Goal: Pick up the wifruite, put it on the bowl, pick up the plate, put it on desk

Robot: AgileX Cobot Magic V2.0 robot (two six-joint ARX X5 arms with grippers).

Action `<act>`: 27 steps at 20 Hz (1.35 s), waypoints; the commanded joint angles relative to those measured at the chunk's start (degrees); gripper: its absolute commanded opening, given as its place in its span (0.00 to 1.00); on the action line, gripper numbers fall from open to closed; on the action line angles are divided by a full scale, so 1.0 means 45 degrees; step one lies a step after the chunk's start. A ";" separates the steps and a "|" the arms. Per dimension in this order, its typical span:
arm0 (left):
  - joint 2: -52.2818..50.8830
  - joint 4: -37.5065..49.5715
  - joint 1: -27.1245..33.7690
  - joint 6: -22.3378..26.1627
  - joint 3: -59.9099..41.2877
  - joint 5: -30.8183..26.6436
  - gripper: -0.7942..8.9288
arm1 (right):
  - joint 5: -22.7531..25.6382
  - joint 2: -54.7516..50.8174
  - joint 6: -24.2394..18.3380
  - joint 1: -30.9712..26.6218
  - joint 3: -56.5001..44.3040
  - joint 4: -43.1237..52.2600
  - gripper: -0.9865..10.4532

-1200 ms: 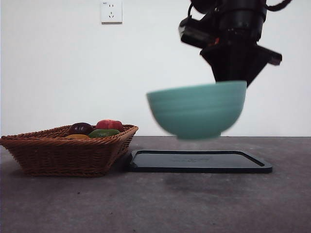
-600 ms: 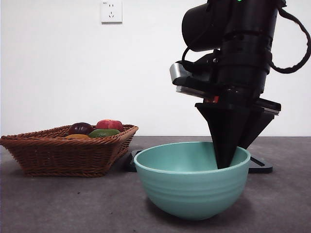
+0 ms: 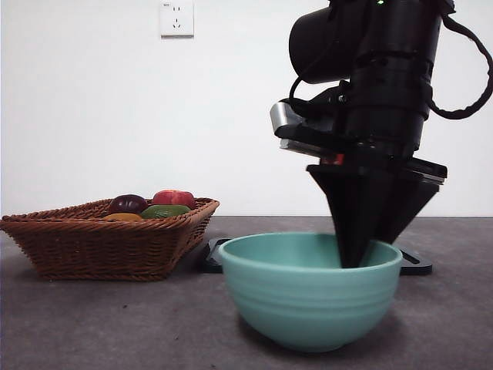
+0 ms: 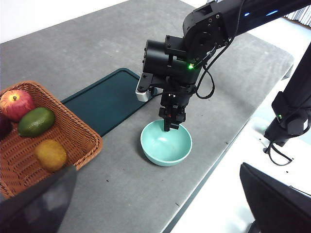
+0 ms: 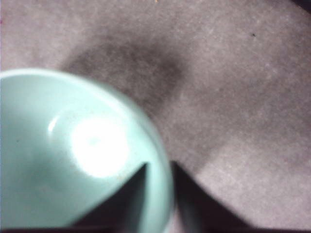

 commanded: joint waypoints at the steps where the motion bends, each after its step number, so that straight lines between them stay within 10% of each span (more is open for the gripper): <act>1: 0.0019 0.0146 -0.0087 0.0029 0.0228 0.0024 0.66 | 0.0107 -0.0029 0.0121 0.0092 0.0087 -0.0233 0.35; 10: 0.0019 0.0141 -0.0087 0.0024 0.0228 0.0024 0.65 | 0.0748 -0.4537 0.0690 0.0083 0.0087 -0.2157 0.57; 27: 0.0019 0.0141 -0.0087 0.0019 0.0228 0.0024 0.66 | 0.0651 -1.6548 0.1229 0.0078 0.0087 -0.3876 0.57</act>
